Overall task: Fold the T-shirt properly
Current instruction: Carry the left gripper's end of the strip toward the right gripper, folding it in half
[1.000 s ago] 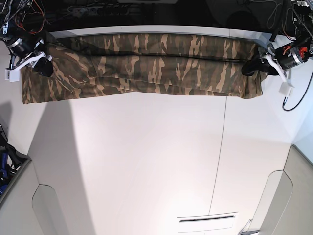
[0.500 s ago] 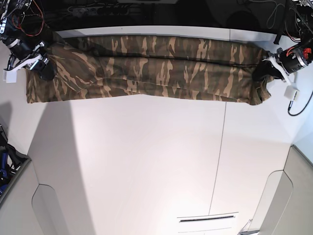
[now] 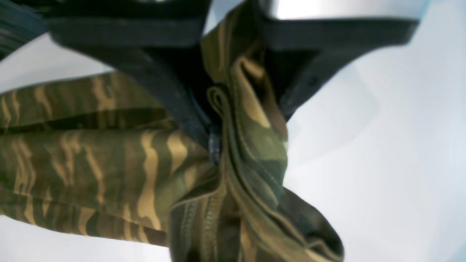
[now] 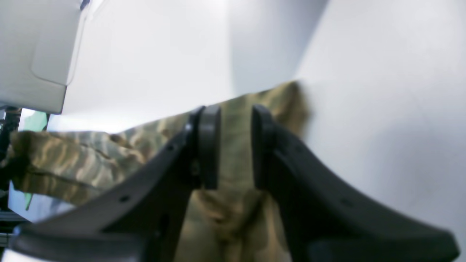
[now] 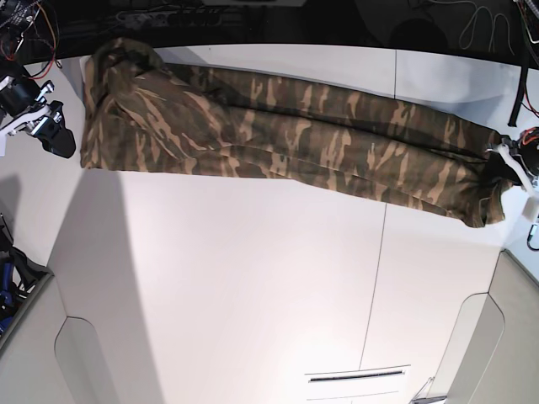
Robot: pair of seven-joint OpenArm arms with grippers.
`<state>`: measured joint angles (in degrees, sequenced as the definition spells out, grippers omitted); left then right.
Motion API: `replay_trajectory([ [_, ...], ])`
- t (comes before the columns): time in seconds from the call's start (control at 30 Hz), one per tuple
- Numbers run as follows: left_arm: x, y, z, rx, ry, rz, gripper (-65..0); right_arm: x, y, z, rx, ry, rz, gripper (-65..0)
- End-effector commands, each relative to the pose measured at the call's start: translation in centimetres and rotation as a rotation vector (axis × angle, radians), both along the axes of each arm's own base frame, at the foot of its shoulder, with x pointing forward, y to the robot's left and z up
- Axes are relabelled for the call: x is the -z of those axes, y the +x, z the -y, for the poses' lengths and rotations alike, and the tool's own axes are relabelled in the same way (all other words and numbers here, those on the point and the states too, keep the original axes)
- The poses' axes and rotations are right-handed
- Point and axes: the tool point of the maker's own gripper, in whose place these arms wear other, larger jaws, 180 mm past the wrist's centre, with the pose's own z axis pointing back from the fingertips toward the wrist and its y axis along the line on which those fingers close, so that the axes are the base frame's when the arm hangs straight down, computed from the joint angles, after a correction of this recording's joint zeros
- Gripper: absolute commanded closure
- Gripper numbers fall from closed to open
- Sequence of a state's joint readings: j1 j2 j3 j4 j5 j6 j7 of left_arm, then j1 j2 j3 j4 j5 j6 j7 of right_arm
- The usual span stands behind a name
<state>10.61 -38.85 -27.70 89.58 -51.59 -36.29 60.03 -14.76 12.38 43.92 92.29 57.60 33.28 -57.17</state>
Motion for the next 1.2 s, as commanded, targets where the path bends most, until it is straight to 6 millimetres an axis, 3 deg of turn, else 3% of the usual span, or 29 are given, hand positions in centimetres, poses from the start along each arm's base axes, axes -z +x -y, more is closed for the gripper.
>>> replay_trajectory([
  [0.0, -1.8, 0.7, -0.1, 0.017, -0.004, 0.038, 0.0, -1.3, 0.4, 0.6, 0.000, -0.016, 0.046, -15.0],
  [0.2, -2.3, 0.1, 3.2, 0.092, -0.131, 0.010, 0.0, -1.4, 0.5, 0.6, 0.002, -0.011, 0.052, -15.0],
  [0.47, -3.2, -0.8, 13.4, 0.354, -0.215, 0.040, 0.0, -1.5, 0.5, 0.6, 0.002, -0.008, 0.054, -15.0],
  [0.57, -2.3, -1.0, 16.7, 0.403, -0.247, 0.051, 0.0, -1.5, 0.5, 0.6, 0.001, -0.009, 0.053, -15.0],
  [0.87, 0.8, -2.1, 24.0, 0.475, -0.325, 0.028, 0.0, -1.1, 0.3, 0.8, 0.001, -0.031, 0.034, -15.1],
  [0.9, 1.0, -2.4, 24.7, 0.489, -0.329, 0.020, -0.8, -1.1, 0.3, 0.8, 0.000, -0.031, 0.034, -17.6],
  [1.03, 1.6, -2.9, 26.8, 0.535, -0.332, 0.021, -35.3, -0.7, 0.1, 0.8, -0.006, -0.044, 0.014, -40.0],
  [1.07, 1.5, -3.0, 27.3, 0.545, -0.343, 0.028, -41.1, -0.5, -0.1, 0.8, -0.012, -0.049, -0.001, -43.5],
  [1.17, 1.2, -3.2, 28.9, 0.572, -0.383, 0.053, -43.4, 0.2, -1.0, 0.6, -0.024, -0.050, -0.036, -43.9],
])
